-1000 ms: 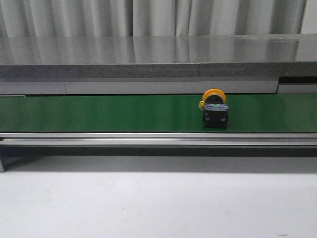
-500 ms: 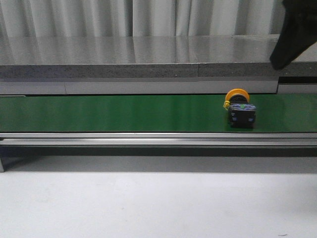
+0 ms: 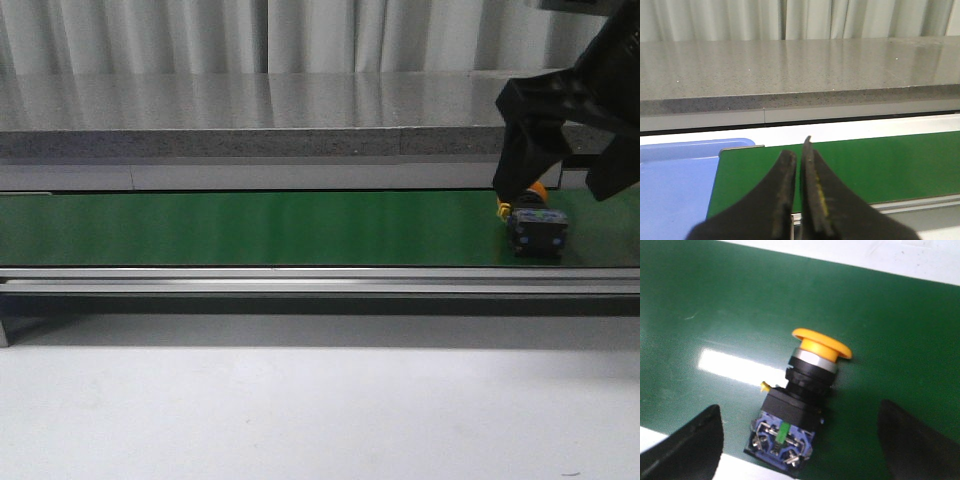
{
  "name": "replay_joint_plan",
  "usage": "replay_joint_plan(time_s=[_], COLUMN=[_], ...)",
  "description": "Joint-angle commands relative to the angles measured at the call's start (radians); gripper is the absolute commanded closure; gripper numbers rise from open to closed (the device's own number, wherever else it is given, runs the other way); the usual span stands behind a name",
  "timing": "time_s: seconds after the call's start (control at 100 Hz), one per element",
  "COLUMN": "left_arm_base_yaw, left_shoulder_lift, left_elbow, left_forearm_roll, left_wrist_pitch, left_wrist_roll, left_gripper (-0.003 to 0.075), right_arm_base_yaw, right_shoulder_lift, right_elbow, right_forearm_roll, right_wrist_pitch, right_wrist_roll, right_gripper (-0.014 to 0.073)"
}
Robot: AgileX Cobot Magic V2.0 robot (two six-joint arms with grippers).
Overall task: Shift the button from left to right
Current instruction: 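Lower the right gripper onto the button and close it, then lift the button with the right gripper and carry it over the green tray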
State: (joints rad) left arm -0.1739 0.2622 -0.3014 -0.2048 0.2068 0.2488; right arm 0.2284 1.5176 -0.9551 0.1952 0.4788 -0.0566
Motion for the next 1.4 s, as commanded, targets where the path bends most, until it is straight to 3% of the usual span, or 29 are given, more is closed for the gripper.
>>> replay_joint_plan(time_s=[0.0, 0.19, 0.43, 0.53, 0.75, 0.97, 1.25, 1.39], left_arm_base_yaw=[-0.008, -0.008, -0.008, -0.008, -0.008, -0.008, -0.008, -0.008], left_shoulder_lift=[0.011, 0.011, 0.011, 0.011, 0.011, 0.011, 0.011, 0.011], left_elbow=[-0.029, -0.029, -0.029, -0.029, -0.029, -0.029, -0.029, -0.029], left_forearm_roll=[-0.009, -0.009, -0.009, -0.009, -0.009, -0.009, -0.009, -0.009], left_wrist_pitch=[-0.087, -0.087, -0.087, -0.087, -0.087, -0.087, -0.087, -0.087], left_wrist_roll=[-0.004, -0.004, -0.004, -0.004, -0.004, -0.004, -0.004, -0.004], left_gripper=[0.0715, 0.0715, 0.0715, 0.0715, 0.0715, 0.0715, 0.0715, 0.0715], right_arm_base_yaw=[-0.002, -0.002, -0.002, -0.002, -0.072, -0.274, -0.545, -0.632], right_shoulder_lift=[-0.007, 0.042, 0.038, 0.003, -0.077, -0.089, -0.045, 0.022], right_elbow=[-0.035, -0.035, -0.035, -0.036, -0.109, -0.233, -0.244, -0.244], right_forearm_roll=[-0.027, -0.049, -0.049, -0.049, -0.124, -0.216, -0.252, -0.274], right_wrist_pitch=[-0.06, -0.071, -0.062, -0.069, 0.018, 0.141, 0.072, 0.039], right_wrist_roll=[-0.015, -0.015, -0.015, -0.015, -0.015, -0.015, -0.015, -0.015], right_gripper=[0.0003, 0.0051, 0.0414, 0.0486, 0.0491, 0.0491, 0.0491, 0.0491])
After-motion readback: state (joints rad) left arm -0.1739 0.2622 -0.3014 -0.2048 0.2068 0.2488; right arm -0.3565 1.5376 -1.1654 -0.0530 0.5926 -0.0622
